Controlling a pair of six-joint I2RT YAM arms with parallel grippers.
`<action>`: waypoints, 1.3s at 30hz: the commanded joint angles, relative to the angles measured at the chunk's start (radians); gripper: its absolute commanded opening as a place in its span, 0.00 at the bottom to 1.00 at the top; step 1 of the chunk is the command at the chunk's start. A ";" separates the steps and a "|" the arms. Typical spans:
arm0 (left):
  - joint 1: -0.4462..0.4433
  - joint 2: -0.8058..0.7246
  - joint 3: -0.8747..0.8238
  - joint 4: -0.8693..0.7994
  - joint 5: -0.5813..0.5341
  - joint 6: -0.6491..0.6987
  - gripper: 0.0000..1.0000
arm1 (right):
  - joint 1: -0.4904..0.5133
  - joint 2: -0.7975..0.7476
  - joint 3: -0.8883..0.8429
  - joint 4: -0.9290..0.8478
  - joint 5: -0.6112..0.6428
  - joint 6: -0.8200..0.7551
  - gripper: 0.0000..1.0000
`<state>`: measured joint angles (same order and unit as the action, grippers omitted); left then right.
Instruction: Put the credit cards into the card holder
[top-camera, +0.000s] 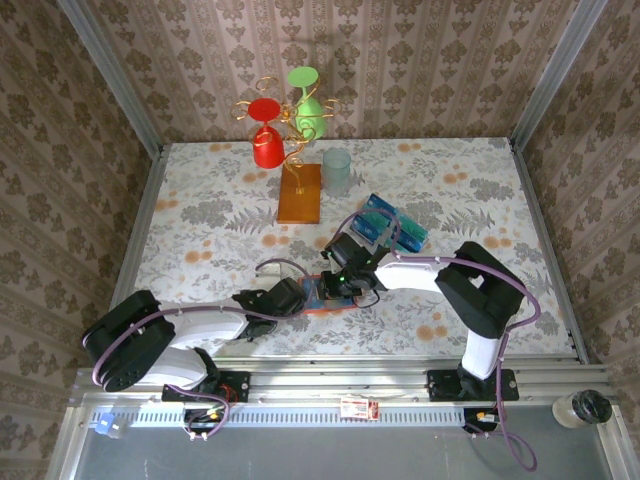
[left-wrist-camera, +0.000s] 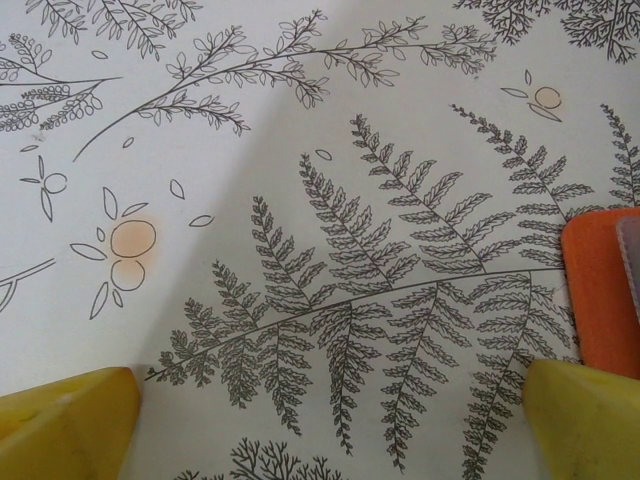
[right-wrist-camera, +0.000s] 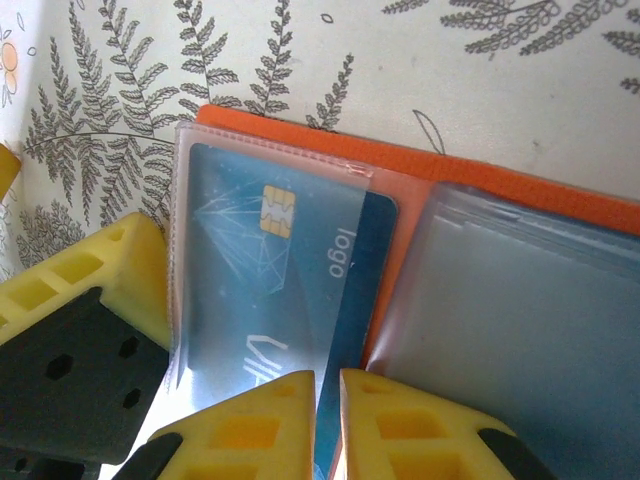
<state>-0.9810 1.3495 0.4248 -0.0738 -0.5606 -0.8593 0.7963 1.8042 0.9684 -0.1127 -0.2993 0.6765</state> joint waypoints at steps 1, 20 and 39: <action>0.004 0.008 -0.010 0.015 0.015 0.023 1.00 | 0.014 0.029 0.028 -0.005 -0.017 0.004 0.15; 0.033 -0.052 -0.030 -0.031 0.005 0.004 1.00 | 0.009 -0.046 0.087 -0.159 0.115 -0.094 0.15; 0.036 -0.038 -0.017 -0.021 0.016 0.021 1.00 | 0.012 0.010 0.079 -0.108 0.069 -0.068 0.13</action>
<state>-0.9539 1.3025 0.4011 -0.0822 -0.5461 -0.8589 0.8013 1.7882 1.0485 -0.2337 -0.2085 0.6010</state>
